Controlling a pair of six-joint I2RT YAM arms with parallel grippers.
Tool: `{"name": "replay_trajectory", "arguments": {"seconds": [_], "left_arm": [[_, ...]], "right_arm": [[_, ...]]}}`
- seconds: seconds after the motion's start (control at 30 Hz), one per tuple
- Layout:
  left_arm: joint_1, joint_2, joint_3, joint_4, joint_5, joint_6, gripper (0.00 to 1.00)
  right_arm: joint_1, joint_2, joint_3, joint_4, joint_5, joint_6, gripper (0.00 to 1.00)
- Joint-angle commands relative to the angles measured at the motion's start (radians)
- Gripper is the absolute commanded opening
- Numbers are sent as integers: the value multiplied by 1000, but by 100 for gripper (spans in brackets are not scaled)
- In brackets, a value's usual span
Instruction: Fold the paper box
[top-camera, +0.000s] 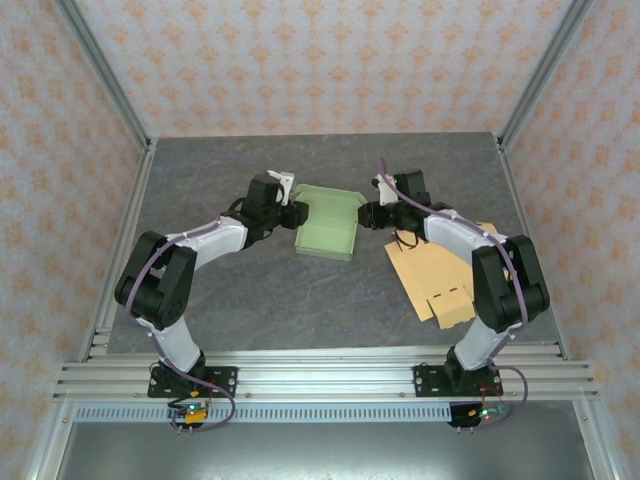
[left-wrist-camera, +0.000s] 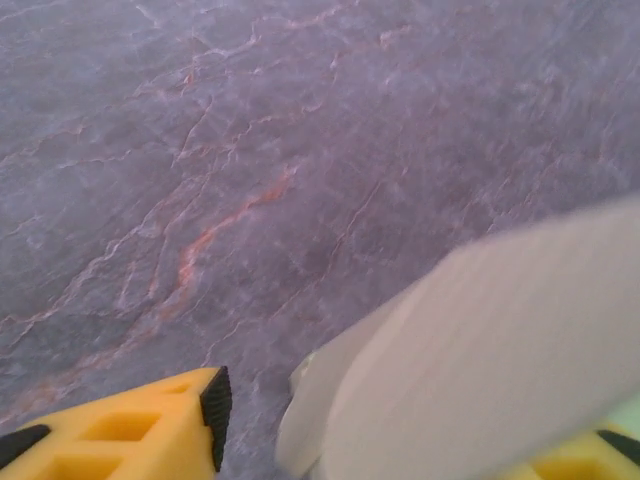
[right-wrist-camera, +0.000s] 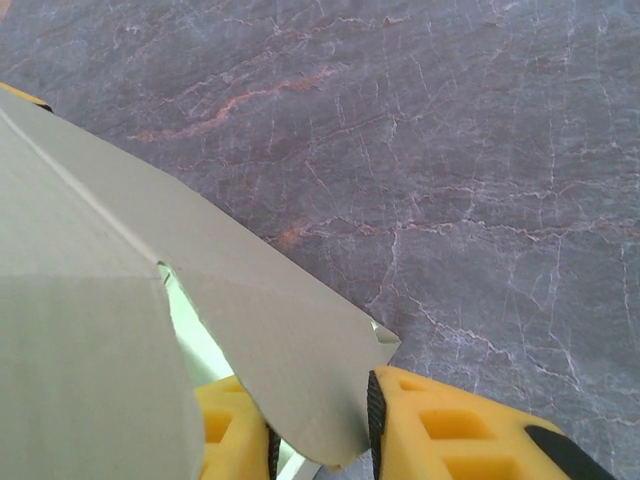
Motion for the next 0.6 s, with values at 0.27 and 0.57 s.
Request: {"name": "replay_trajectory", "arguments": {"seconds": [0.27, 0.57], "left_arm": [[-13, -9, -5, 37, 41, -108, 19], [-43, -65, -106, 46, 1, -195, 19]], "right_arm": [[92, 7, 58, -7, 29, 23, 25], [138, 5, -35, 114, 59, 126, 24]]}}
